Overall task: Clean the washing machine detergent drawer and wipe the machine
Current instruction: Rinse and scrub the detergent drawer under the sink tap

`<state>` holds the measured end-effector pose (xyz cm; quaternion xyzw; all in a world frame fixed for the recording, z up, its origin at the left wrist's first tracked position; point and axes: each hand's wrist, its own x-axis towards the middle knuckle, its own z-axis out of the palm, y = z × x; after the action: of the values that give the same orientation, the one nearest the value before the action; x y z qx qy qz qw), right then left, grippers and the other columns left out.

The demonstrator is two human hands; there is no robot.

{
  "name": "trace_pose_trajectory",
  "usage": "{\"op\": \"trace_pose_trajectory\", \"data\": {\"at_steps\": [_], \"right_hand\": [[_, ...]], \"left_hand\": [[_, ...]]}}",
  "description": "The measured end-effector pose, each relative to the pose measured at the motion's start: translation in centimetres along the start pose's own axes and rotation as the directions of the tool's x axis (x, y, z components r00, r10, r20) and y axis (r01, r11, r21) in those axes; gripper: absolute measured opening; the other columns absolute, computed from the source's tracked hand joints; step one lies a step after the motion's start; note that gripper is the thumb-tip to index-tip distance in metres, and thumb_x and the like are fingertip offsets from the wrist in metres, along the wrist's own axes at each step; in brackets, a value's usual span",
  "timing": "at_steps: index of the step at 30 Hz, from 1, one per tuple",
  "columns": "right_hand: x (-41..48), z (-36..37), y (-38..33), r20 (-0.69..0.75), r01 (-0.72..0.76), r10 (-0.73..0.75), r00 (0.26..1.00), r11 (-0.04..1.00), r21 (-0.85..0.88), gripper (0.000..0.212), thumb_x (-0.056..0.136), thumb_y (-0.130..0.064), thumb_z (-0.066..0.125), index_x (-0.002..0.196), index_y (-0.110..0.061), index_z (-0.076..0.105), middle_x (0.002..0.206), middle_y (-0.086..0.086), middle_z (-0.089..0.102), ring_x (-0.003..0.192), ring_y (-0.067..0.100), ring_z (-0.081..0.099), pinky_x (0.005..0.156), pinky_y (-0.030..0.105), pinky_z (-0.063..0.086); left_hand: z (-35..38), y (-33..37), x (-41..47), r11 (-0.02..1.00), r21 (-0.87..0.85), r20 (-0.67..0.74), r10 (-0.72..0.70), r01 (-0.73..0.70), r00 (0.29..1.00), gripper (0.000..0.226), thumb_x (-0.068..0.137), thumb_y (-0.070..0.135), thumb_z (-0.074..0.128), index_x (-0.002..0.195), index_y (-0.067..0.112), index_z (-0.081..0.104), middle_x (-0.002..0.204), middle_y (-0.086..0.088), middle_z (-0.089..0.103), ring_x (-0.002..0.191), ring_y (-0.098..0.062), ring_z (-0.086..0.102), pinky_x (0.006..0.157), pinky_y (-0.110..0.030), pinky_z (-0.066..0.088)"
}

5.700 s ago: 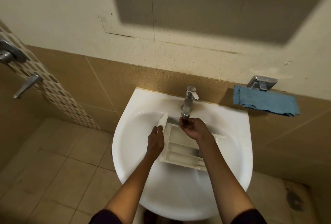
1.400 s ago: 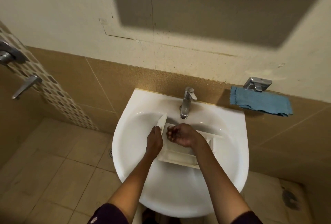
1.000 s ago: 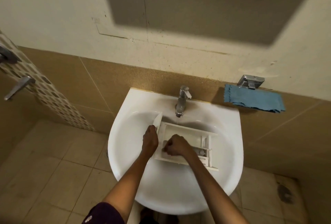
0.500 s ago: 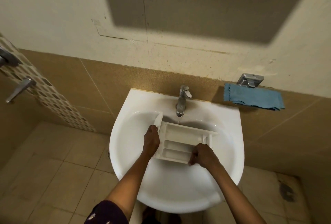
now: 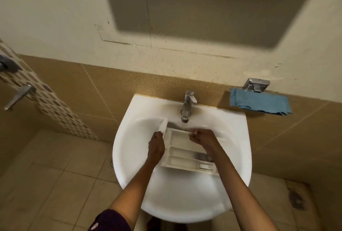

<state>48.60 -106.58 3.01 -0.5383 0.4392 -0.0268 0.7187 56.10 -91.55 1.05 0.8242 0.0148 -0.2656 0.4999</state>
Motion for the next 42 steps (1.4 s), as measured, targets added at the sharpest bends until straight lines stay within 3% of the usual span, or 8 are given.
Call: {"op": "trace_pose_trajectory", "data": {"at_steps": [3, 10, 18, 23, 30, 35, 40, 42], "right_hand": [[1.3, 1.5, -1.3, 0.169, -0.221, 0.149, 0.974, 0.779, 0.587, 0.029, 0.097, 0.008, 0.026, 0.111, 0.017, 0.05, 0.092, 0.022, 0.057, 0.107, 0.036, 0.053, 0.102, 0.04, 0.041], [2.0, 4.1, -1.8, 0.268, -0.322, 0.183, 0.946, 0.624, 0.712, 0.027, 0.097, 0.009, 0.027, 0.086, 0.01, 0.052, 0.086, 0.02, 0.056, 0.119, 0.033, 0.048, 0.111, 0.041, 0.031], [-0.1, -0.6, -1.4, 0.29, -0.298, 0.275, 0.917, 0.954, 0.036, 0.032, 0.094, 0.012, 0.029, 0.083, 0.01, 0.059, 0.057, 0.012, 0.068, 0.061, 0.024, 0.066, 0.065, 0.029, 0.055], [0.1, -1.2, -1.1, 0.126, -0.017, 0.204, 0.971, 0.582, -0.813, 0.032, 0.083, 0.008, 0.047, 0.056, -0.008, 0.056, 0.037, -0.002, 0.055, 0.033, 0.007, 0.051, 0.044, 0.021, 0.043], [0.5, -1.4, -0.4, 0.003, -0.058, 0.13, 0.991, 0.456, -0.888, 0.029, 0.081, 0.002, 0.055, 0.054, -0.007, 0.051, 0.028, -0.005, 0.047, 0.032, 0.004, 0.05, 0.044, 0.019, 0.039], [0.5, -2.0, 1.8, -0.064, -0.073, 0.037, 0.997, 0.344, -0.936, 0.032, 0.089, -0.022, 0.06, 0.114, -0.002, 0.053, 0.112, 0.013, 0.059, 0.113, 0.03, 0.056, 0.082, 0.027, 0.047], [-0.2, -1.8, 3.7, -0.04, 0.002, -0.085, 0.996, 0.439, -0.898, 0.029, 0.089, -0.028, 0.059, 0.1, -0.001, 0.064, 0.108, 0.017, 0.065, 0.103, 0.027, 0.061, 0.076, 0.026, 0.044], [-0.8, -0.4, 3.6, 0.031, 0.117, -0.135, 0.99, 0.693, -0.711, 0.021, 0.091, -0.016, 0.057, 0.098, 0.0, 0.069, 0.102, 0.014, 0.069, 0.087, 0.018, 0.063, 0.068, 0.021, 0.045]], "left_hand": [[0.0, 0.1, -0.2, 0.999, 0.016, 0.002, 0.048, -0.048, 0.999, 0.043, 0.102, 0.031, 0.024, 0.121, 0.004, 0.051, 0.122, -0.017, 0.055, 0.099, -0.025, 0.046, 0.084, -0.028, 0.029], [-0.2, -0.2, -0.8, 0.997, -0.03, -0.023, 0.067, -0.067, 0.998, 0.039, 0.102, 0.033, 0.026, 0.114, 0.007, 0.051, 0.11, -0.016, 0.058, 0.09, -0.024, 0.047, 0.08, -0.029, 0.032], [-1.2, -0.2, -1.8, 0.969, -0.052, -0.1, 0.236, -0.242, 0.967, 0.033, 0.102, 0.026, 0.028, 0.119, 0.008, 0.051, 0.098, -0.002, 0.055, 0.089, -0.019, 0.05, 0.079, -0.026, 0.033], [-1.1, -0.7, -1.6, 0.956, -0.042, -0.124, 0.284, -0.291, 0.951, 0.031, 0.102, 0.024, 0.029, 0.116, 0.008, 0.052, 0.094, -0.005, 0.059, 0.086, -0.02, 0.053, 0.077, -0.025, 0.035], [-1.1, -0.4, -1.6, 0.96, -0.006, -0.112, 0.279, -0.281, 0.954, 0.021, 0.102, 0.024, 0.028, 0.101, 0.016, 0.047, 0.078, -0.001, 0.052, 0.071, -0.017, 0.048, 0.069, -0.025, 0.032], [-1.1, -0.2, -1.1, 0.964, 0.002, -0.091, 0.266, -0.267, 0.96, 0.032, 0.103, 0.025, 0.027, 0.114, 0.006, 0.049, 0.09, -0.008, 0.056, 0.079, -0.02, 0.049, 0.072, -0.025, 0.033], [-1.1, -0.5, -0.9, 0.962, -0.041, -0.097, 0.264, -0.269, 0.96, 0.03, 0.102, 0.024, 0.03, 0.113, 0.007, 0.052, 0.093, -0.01, 0.059, 0.083, -0.022, 0.052, 0.072, -0.025, 0.034], [-1.1, -0.7, -0.8, 0.962, -0.062, -0.092, 0.261, -0.267, 0.961, 0.03, 0.102, 0.025, 0.031, 0.112, 0.008, 0.053, 0.095, -0.009, 0.06, 0.086, -0.023, 0.053, 0.075, -0.026, 0.034]]}}
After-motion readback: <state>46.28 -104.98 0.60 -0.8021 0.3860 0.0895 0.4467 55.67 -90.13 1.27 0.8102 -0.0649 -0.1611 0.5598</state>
